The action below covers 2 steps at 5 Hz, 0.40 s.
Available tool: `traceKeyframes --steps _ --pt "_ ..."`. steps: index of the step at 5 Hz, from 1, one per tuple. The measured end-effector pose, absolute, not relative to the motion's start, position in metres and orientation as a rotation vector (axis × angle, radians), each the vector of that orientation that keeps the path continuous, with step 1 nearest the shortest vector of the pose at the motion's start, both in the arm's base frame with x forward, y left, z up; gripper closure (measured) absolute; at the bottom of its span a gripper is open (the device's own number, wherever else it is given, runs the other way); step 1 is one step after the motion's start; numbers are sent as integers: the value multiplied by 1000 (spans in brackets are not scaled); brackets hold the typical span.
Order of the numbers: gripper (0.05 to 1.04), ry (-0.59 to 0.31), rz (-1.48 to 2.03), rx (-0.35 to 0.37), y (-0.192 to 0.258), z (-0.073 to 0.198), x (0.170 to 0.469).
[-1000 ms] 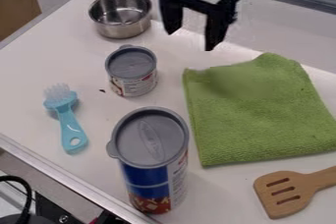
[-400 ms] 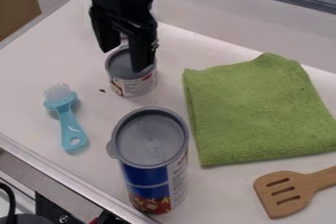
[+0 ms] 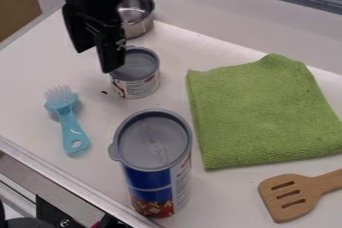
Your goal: Move the little can to the upper side of the green cloth
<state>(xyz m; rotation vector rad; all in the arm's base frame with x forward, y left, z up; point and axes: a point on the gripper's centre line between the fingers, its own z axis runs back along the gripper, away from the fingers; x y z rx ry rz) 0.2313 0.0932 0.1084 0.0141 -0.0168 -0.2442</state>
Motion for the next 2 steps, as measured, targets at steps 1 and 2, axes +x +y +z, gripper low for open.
traceKeyframes --steps 1,2 --pt "84 -38 -246 64 104 112 224" --pt "84 -34 -265 108 107 96 217"
